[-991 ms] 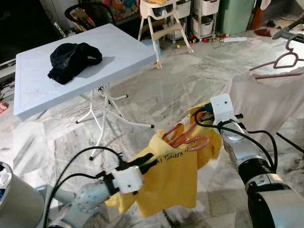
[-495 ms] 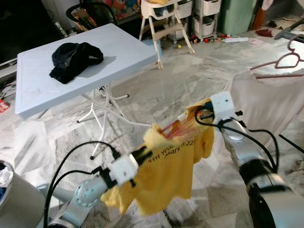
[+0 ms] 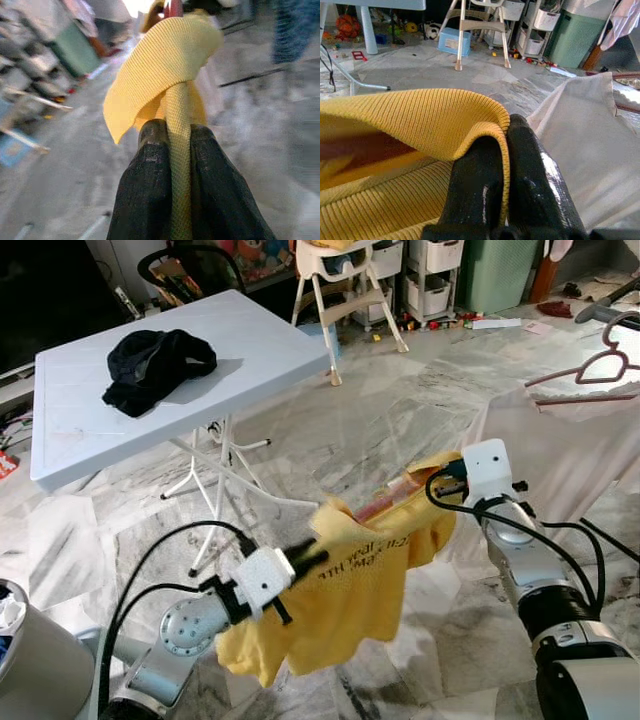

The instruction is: Hang hanger

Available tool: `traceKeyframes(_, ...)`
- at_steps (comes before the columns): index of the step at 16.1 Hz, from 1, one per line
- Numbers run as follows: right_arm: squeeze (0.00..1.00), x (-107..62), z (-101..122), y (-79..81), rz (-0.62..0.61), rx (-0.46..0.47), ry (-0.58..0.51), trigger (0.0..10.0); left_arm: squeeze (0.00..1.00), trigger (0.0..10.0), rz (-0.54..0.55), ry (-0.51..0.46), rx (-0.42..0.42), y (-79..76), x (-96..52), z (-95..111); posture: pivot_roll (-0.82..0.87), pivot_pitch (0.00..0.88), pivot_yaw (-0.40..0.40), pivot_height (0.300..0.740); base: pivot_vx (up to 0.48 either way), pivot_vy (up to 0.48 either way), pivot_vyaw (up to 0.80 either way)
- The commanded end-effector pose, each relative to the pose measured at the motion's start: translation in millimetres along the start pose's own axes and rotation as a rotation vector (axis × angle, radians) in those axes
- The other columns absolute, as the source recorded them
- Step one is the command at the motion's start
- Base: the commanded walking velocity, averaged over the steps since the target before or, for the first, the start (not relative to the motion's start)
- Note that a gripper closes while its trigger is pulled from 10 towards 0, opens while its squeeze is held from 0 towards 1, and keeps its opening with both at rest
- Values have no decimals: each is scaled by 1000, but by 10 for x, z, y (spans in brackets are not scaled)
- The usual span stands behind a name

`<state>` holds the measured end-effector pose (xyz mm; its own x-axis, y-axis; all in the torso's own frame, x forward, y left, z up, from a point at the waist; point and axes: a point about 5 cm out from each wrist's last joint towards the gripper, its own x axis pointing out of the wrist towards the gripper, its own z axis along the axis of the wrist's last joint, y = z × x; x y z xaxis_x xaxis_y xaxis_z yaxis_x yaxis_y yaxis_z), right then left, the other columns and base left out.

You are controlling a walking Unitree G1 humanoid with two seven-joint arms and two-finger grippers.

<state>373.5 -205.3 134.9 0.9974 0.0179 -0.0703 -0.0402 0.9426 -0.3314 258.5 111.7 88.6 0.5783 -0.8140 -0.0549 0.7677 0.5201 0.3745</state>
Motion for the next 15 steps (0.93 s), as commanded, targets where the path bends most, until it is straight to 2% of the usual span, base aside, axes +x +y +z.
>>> traceKeyframes(1, 0, 47, 150, -190, -82, 17, -29, 0, 0, 0, -31, 22, -11, 9, -101, -23, -99, 43, 150, 740, 0, 0, 0)
traceKeyframes(7, 0, 99, 173, -266, -86, 10, 15, 0, 0, 0, -76, -9, -28, 22, -174, 83, -87, 44, 140, 740, 0, 0, 0)
traceKeyframes(9, 0, 111, 185, -325, -90, -8, 26, 0, 0, 0, -133, -11, -64, -15, -190, 118, -84, 44, 140, 740, 0, 0, 0)
traceKeyframes(11, 0, 123, 216, -349, -96, -16, 21, 0, 0, 0, -154, -5, -57, -33, -195, 116, -86, 45, 143, 740, 0, 0, 0)
traceKeyframes(15, 0, 94, 113, -418, -107, -60, 63, 0, 0, 0, -223, -8, -108, -81, -210, 161, -81, 46, 145, 740, 0, 0, 0)
